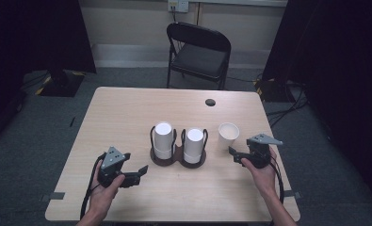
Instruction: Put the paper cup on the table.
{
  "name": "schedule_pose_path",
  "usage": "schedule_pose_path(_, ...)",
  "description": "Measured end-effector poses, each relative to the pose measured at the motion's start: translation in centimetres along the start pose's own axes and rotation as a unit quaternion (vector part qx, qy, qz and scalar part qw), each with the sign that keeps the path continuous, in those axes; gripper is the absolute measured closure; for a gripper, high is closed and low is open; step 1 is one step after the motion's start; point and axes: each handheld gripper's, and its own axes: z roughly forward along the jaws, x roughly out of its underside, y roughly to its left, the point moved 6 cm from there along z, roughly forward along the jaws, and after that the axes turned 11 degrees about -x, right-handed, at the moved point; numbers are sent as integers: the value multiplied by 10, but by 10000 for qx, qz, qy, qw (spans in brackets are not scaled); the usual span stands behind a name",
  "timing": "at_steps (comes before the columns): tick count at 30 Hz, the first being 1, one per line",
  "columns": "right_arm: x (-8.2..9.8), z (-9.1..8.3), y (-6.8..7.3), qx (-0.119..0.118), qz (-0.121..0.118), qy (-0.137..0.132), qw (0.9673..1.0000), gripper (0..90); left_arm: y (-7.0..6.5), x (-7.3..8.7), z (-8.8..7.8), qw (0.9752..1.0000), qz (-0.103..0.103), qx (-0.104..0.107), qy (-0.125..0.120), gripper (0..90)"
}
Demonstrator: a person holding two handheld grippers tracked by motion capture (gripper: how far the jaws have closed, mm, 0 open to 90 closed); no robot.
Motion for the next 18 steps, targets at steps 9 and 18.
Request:
schedule_pose_path(9, -3, -23, 30, -73, -270, -178, 9994, 158, -3, 4, 3, 9999, 76, -10, 120, 166)
schedule_pose_path(18, -5, -44, 61, -234, -316, -377, 9985, 158, -7, 7, 4, 9998, 115, 29, 155, 166)
